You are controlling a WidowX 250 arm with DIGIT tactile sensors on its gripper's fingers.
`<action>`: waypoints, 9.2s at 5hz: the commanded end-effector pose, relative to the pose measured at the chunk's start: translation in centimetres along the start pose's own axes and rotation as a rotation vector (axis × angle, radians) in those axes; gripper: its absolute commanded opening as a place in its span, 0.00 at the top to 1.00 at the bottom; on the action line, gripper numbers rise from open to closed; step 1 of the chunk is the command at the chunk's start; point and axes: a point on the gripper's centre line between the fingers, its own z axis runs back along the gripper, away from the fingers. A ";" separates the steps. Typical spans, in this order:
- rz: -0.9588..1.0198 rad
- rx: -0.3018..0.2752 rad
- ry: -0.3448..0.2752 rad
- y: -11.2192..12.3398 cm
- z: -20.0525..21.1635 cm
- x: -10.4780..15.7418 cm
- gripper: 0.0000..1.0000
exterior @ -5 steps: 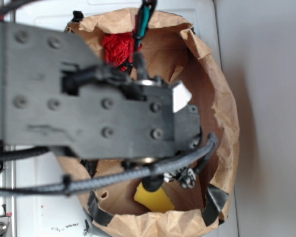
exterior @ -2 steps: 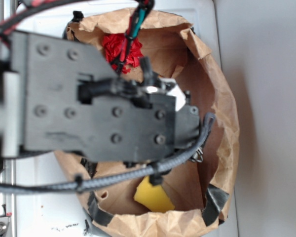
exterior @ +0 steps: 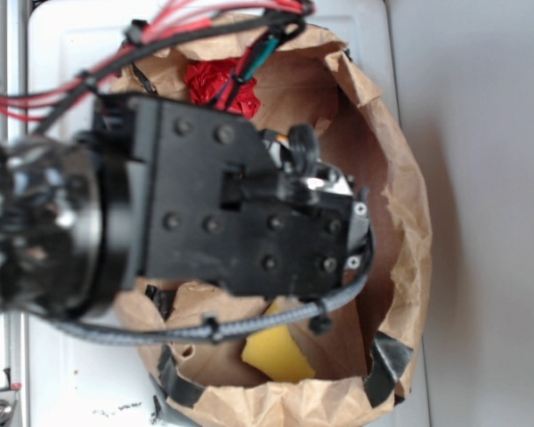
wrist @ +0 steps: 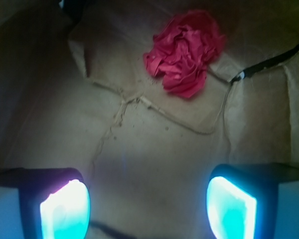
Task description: Grab the red paper.
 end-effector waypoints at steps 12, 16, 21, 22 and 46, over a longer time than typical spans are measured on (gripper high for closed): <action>0.092 -0.068 -0.067 2.2 -1.1 3.4 0.00; 0.145 -0.100 -0.087 2.3 -3.1 4.6 0.00; 0.191 -0.118 -0.137 1.8 -5.8 6.2 0.00; 0.194 -0.124 -0.143 1.9 -5.9 6.3 0.00; -0.556 -0.228 0.030 5.7 7.1 2.3 1.00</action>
